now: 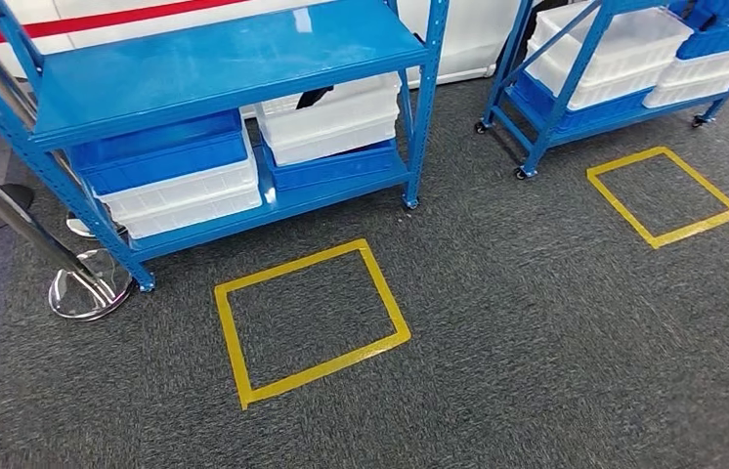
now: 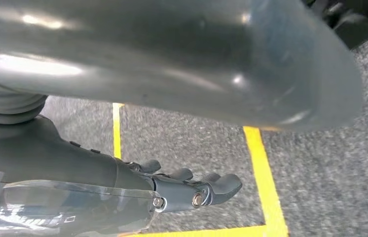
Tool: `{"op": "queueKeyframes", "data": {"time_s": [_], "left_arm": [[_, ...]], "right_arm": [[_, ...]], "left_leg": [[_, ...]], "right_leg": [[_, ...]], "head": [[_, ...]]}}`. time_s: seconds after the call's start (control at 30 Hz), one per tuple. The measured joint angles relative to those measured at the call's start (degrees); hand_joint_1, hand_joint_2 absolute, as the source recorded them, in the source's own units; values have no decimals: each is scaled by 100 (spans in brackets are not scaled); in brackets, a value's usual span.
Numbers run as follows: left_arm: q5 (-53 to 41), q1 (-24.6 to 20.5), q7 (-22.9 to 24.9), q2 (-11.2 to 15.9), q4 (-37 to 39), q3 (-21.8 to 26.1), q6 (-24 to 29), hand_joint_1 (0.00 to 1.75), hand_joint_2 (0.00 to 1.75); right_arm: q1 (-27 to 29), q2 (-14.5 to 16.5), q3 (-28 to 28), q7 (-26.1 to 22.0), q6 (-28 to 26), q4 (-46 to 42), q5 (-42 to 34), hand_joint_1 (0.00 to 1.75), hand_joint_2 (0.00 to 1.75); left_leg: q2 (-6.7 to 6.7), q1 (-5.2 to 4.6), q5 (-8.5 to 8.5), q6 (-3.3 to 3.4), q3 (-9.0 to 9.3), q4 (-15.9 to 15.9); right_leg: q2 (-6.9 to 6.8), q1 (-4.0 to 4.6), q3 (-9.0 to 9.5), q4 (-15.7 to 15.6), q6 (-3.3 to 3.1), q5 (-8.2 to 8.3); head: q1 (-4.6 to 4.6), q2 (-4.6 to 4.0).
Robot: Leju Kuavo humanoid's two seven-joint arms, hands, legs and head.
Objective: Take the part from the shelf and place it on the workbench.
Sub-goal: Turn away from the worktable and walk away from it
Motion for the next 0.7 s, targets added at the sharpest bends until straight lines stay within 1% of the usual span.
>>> {"op": "queueKeyframes", "data": {"time_s": [0.03, 0.07, 0.1, 0.13, 0.17, 0.2, 0.23, 0.27, 0.3, 0.33, 0.37, 0.4, 0.43, 0.47, 0.5, 0.53, 0.57, 0.6, 0.63, 0.7], "left_arm": [[1, -5, 0, 1, 0, -3, 0, 0, 0], [1, -7, 0, 1, 0, -4, 0, 0, 0], [1, -6, 0, 2, 0, -6, 0, 0, 0], [1, 0, 0, 3, 0, -8, -1, 0, 0], [2, 10, 0, 3, 0, -10, -2, 0, 0], [3, 15, 0, 2, 0, -13, -4, 0, 0], [5, 12, 0, 2, 0, -16, -8, 0, 0], [9, 4, 0, 2, 0, -20, -11, 0, 0], [13, -6, 0, 4, 0, -24, -19, 0, 0], [17, -10, 0, 7, 0, -29, -30, 0, 0], [23, -6, 0, 9, 0, -34, -40, 0, 0], [28, 1, 0, 9, 0, -39, -50, 0, 0], [32, 8, 0, 9, 0, -43, -57, 0, 0], [35, 11, 0, 10, 0, -45, -60, 0, 0], [42, 10, 0, 13, 0, -45, -61, 0, 0], [49, 5, -1, 16, 0, -46, -62, 0, 0], [57, 2, -1, 20, 0, -47, -63, 0, 0], [66, 4, -2, 22, 0, -48, -64, 0, 0], [71, 9, -2, 23, 0, -49, -66, 0, 0], [77, 22, -3, 20, 0, -52, -66, 0, 0]], "right_arm": [[0, 0, -3, 0, 0, 0, 6, 0, 0], [-3, 1, -9, 0, 0, 0, 8, 0, 0], [-10, 1, -17, 1, 0, 0, 10, 0, 0], [-19, 2, -27, 2, 0, 0, 7, 0, 0], [-27, 5, -38, 3, -1, 0, -1, 0, 0], [-31, 8, -52, 4, -4, 0, -10, 0, 0], [-30, 11, -67, 4, -8, 0, -19, 0, 0], [-23, 14, -82, 4, -11, 0, -24, 0, 0], [-10, 14, -96, 3, -15, 0, -25, 0, 0], [1, 13, -107, 2, -16, 0, -25, 0, 0], [10, 11, -116, 2, -17, 0, -25, 0, 0], [14, 10, -123, 2, -17, 0, -24, 0, 0], [13, 9, -127, 2, -17, 0, -23, 0, 0], [9, 9, -129, 2, -17, 0, -22, 0, 0], [5, 10, -130, 2, -17, 0, -22, 0, 0], [1, 12, -130, 2, -17, 0, -22, 0, 0], [-3, 14, -130, 2, -17, 0, -22, 0, 0], [-7, 15, -130, 2, -17, 0, -22, 0, 0], [-16, 16, -129, 2, -17, 0, -22, 0, 0], [-29, 11, -129, 1, -19, -1, -22, 0, 0]], "left_leg": [[-59, -4, 2, -33, -15, 15], [-109, -5, 8, -71, -33, 23], [-150, -7, 20, -111, -48, 22], [-194, -2, 34, -148, -63, 14], [-177, 3, 25, -178, -77, 31], [-82, 0, -31, -202, -117, 108], [56, -3, -154, -221, -207, 297], [218, -3, -334, -235, -341, 604], [334, -5, -540, -248, -518, 995], [385, -2, -709, -262, -691, 1388], [402, 1, -784, -270, -796, 1645], [409, 1, -752, -272, -805, 1703], [414, 1, -607, -264, -689, 1508], [424, -1, -402, -243, -476, 1119], [445, -10, -250, -211, -245, 689], [462, -23, -149, -176, -59, 330], [478, -38, -119, -143, 46, 117], [486, -55, -144, -117, 77, 37], [480, -62, -150, -89, 74, 15], [469, -31, -132, -22, 126, -56]], "right_leg": [[95, -2, 124, -284, -12, 106], [163, 7, 181, -427, -26, 139], [161, 26, 179, -438, -43, 129], [109, 26, 176, -447, -77, 146], [59, 23, 179, -463, -114, 162], [11, 15, 180, -481, -162, 177], [-43, 9, 178, -501, -208, 190], [-95, 18, 172, -510, -245, 194], [-140, 32, 161, -510, -270, 189], [-188, 46, 152, -507, -280, 185], [-231, 56, 151, -504, -285, 181], [-266, 64, 155, -502, -284, 177], [-291, 71, 168, -500, -280, 172], [-312, 76, 187, -499, -271, 164], [-330, 86, 204, -498, -258, 155], [-343, 97, 213, -493, -236, 144], [-355, 104, 216, -489, -211, 135], [-363, 106, 214, -489, -183, 130], [-368, 106, 218, -496, -148, 123], [-362, 97, 223, -448, -83, 78]], "head": [[2, 0], [0, 0], [-2, 0], [-2, -1], [-2, -1], [-15, -1], [-36, -1], [-57, 0], [-77, 0], [-84, 0], [-84, 0], [-85, 0], [-86, 0], [-86, 0], [-87, 0], [-85, 0], [-82, 0], [-80, 0], [-80, 0], [-75, 0]]}}
